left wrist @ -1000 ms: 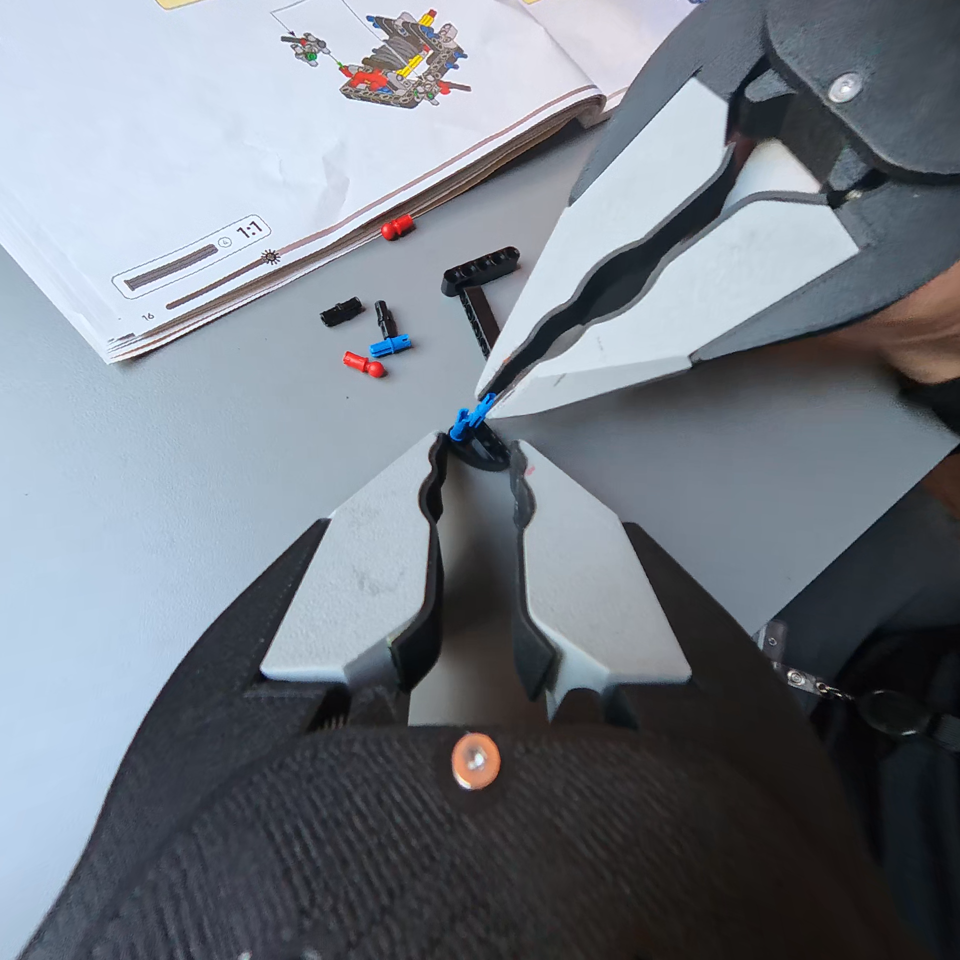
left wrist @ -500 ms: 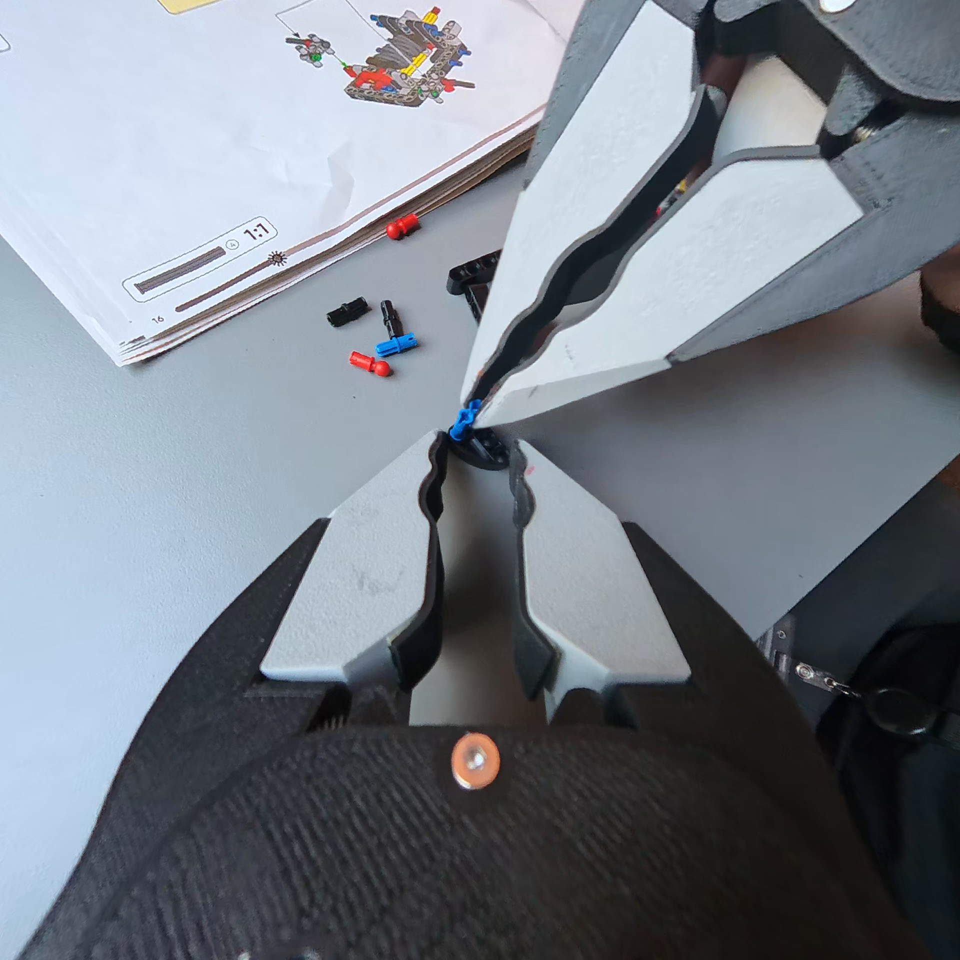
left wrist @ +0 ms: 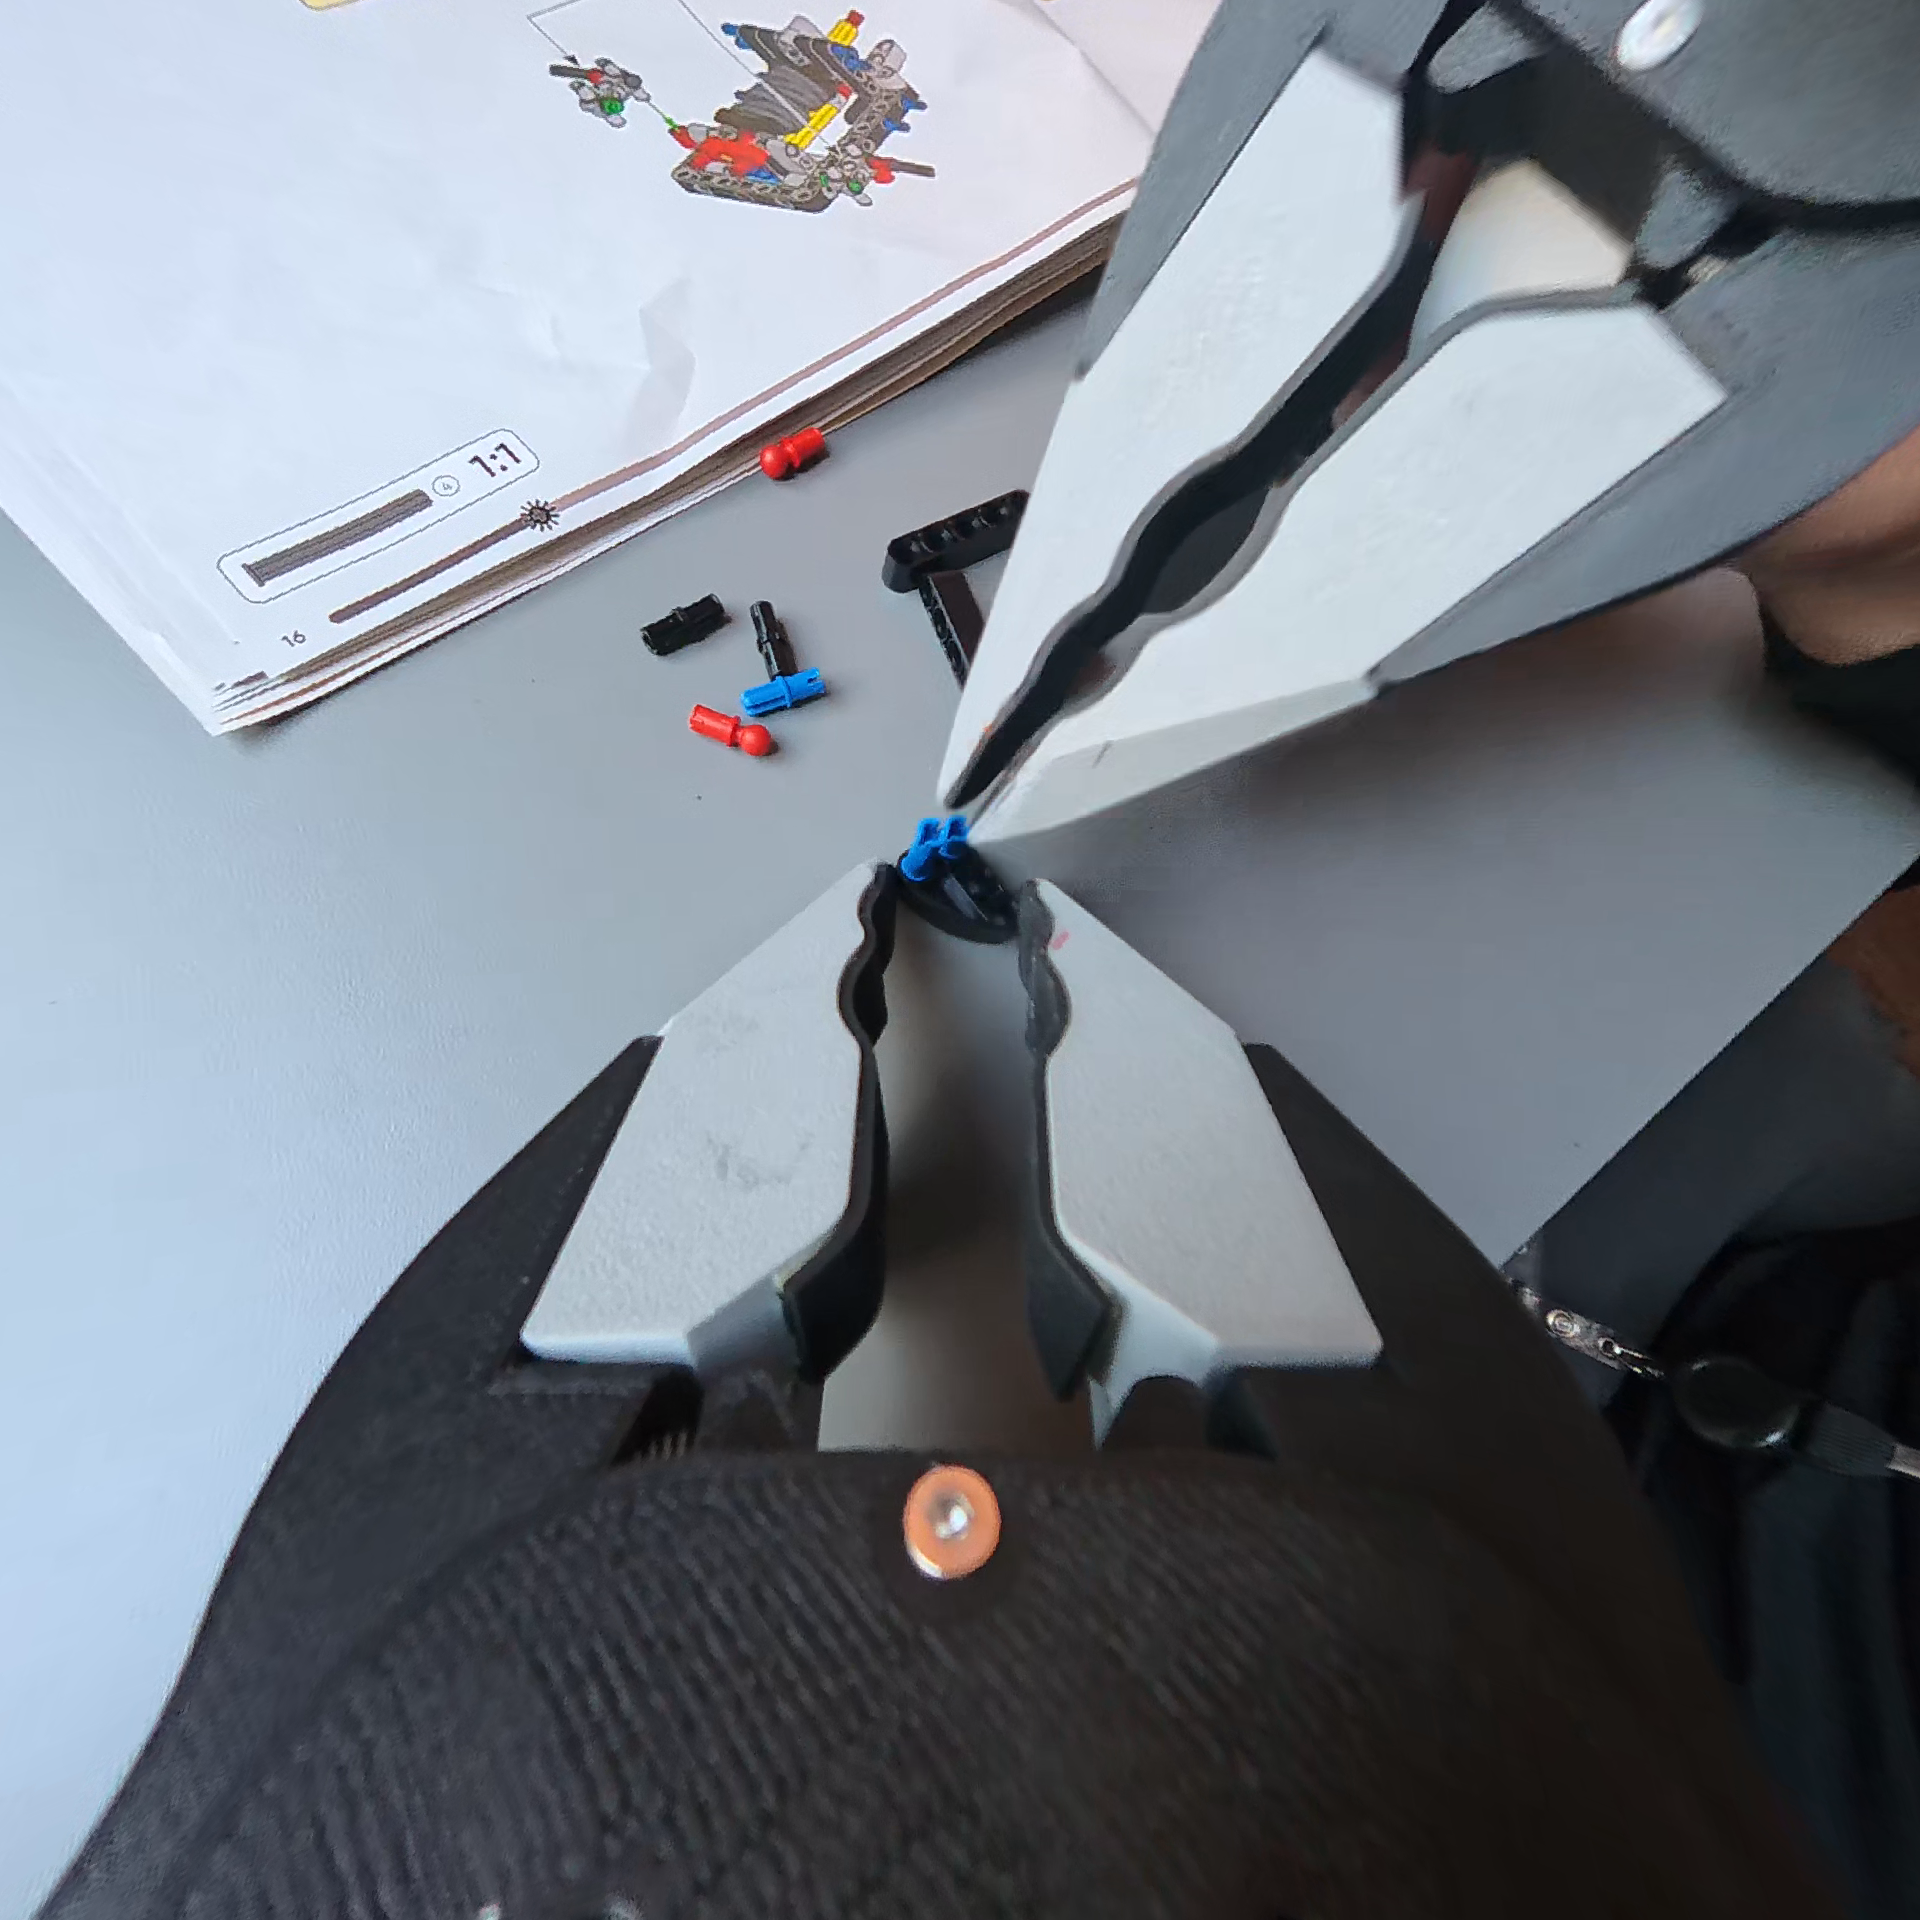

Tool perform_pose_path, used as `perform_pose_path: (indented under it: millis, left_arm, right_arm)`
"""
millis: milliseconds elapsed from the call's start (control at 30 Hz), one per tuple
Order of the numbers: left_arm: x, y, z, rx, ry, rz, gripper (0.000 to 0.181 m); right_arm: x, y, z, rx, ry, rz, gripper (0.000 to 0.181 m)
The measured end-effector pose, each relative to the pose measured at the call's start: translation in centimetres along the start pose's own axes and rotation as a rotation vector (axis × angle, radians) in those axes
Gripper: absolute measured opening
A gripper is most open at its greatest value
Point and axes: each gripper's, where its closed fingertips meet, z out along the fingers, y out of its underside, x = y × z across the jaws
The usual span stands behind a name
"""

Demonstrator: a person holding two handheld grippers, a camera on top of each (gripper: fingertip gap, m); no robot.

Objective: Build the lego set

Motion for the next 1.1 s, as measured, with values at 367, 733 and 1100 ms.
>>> perform_pose_path:
  millis: [367, 733, 1100]
  left_arm:
    - [0.1, 0.0, 0.0, -0.003, 0.006, 0.009, 0.022]
    - [0.2, 0.0, 0.0, -0.003, 0.02, 0.007, 0.022]
    - [4.2, 0.5, 1.0, -0.065, 0.158, 0.152, 0.022]
  right_arm:
    - [0.8, 0.8, 0.4, -0.04, 0.144, -0.139, 0.0]
    - [-0.7, -1.0, -1.2, 0.101, 0.147, -0.127, 0.0]
    - [-7.1, 1.2, -4.8, 0.361, 0.062, -0.24, 0.011]
